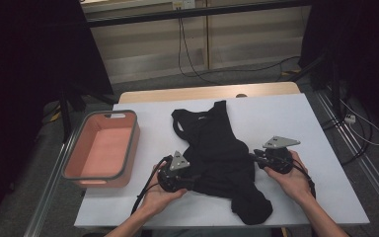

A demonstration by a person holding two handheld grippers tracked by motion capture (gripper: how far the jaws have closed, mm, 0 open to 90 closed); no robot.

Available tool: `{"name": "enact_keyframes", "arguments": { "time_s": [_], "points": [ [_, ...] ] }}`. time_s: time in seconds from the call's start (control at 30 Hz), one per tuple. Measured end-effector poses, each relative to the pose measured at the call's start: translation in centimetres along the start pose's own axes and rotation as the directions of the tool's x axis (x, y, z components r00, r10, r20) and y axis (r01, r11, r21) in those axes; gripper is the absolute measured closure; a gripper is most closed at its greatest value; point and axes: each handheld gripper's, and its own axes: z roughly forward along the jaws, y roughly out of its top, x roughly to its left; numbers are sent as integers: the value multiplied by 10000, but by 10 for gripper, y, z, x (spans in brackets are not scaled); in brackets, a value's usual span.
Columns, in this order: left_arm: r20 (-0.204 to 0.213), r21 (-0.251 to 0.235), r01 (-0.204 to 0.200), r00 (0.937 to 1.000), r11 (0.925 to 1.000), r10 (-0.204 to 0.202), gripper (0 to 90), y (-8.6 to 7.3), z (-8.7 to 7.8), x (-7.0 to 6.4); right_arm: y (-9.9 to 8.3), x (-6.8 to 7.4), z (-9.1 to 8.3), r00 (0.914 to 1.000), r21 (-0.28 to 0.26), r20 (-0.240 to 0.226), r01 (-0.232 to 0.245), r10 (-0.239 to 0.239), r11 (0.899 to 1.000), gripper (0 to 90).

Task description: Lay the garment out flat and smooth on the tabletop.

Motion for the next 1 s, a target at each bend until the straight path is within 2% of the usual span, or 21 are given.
{"name": "enact_keyframes", "arguments": {
  "time_s": [0.07, 0.13, 0.2, 0.23, 0.27, 0.3, 0.33, 0.4, 0.47, 0.53, 0.6, 0.67, 0.7, 0.77, 0.8, 0.9, 0.93, 0.97, 1.0],
  "points": [
    [-139, 19, -188, 9997, 9998, 188, 440, 1, 5, -2, 0, -6, 4, 9996, 15, 207, -199, 199, 9998, 768],
    [-249, 115, -489, 9985, 9987, 492, 423, 1, 9, -4, 0, -8, 9, 9995, 213, 116, -296, 294, 9993, 761],
    [-561, 166, -440, 9974, 9989, 449, 417, 1, 12, -3, 0, -6, 11, 9996, 218, -31, -289, 290, 9993, 738],
    [-527, 248, -441, 9976, 9987, 454, 424, 1, 12, -1, 2, -4, 12, 9993, 201, -268, -255, 260, 9995, 718],
    [-466, 230, -242, 9986, 9994, 252, 436, 1, 11, 0, 2, -2, 12, 9991, 149, -354, -234, 239, 9996, 709],
    [-590, 204, -140, 9981, 9997, 152, 484, 1, 10, 2, 4, 0, 12, 9988, 67, -468, -172, 175, 9998, 701],
    [-570, 209, -72, 9983, 9998, 84, 583, 1, 8, 4, 5, 3, 12, 9981, 5, -600, -99, 99, 10000, 685],
    [-420, 112, 243, 9988, 9996, -238, 698, 2, 4, 8, 8, 7, 12, 9979, -63, -645, -10, 6, 10000, 656],
    [-522, 2, 482, 9975, 9988, -481, 808, 2, -1, 13, 8, 10, 15, 9977, 101, -672, 112, -105, 9999, 610],
    [-297, -110, 860, 9958, 9962, -863, 825, 2, -6, 20, 6, 11, 21, 9976, 403, -692, 116, -88, 9991, 546],
    [-633, -169, 1064, 9922, 9942, -1073, 828, 0, -12, 25, 6, 13, 24, 9971, 474, -738, 195, -160, 9987, 526],
    [-740, -255, 1309, 9884, 9911, -1324, 831, -2, -20, 33, 7, 12, 25, 9974, 564, -710, 128, -88, 9983, 503],
    [-880, -273, 1447, 9853, 9891, -1466, 843, -3, -22, 36, 6, 11, 25, 9966, 651, -810, -95, 148, 9978, 514],
    [-845, -231, 1762, 9805, 9841, -1775, 854, -5, -23, 42, 5, 10, 26, 9944, 674, -918, -463, 524, 9967, 520],
    [-917, -193, 1813, 9790, 9832, -1823, 857, -6, -23, 44, 5, 10, 26, 9941, 698, -932, -499, 563, 9963, 536],
    [-1044, -114, 2024, 9737, 9792, -2025, 862, -7, -23, 46, 5, 10, 26, 9867, 654, -1418, -712, 799, 9953, 776],
    [-1055, -74, 1955, 9751, 9807, -1952, 862, -7, -24, 47, 6, 11, 25, 9898, 552, -1264, -594, 660, 9967, 846],
    [-1089, -141, 2031, 9730, 9791, -2034, 862, -7, -24, 47, 7, 11, 23, 9947, 447, -950, -352, 393, 9984, 872],
    [-1134, -179, 2043, 9722, 9787, -2050, 862, -7, -25, 48, 7, 10, 22, 9966, 386, -756, -314, 343, 9988, 878]
  ]
}}
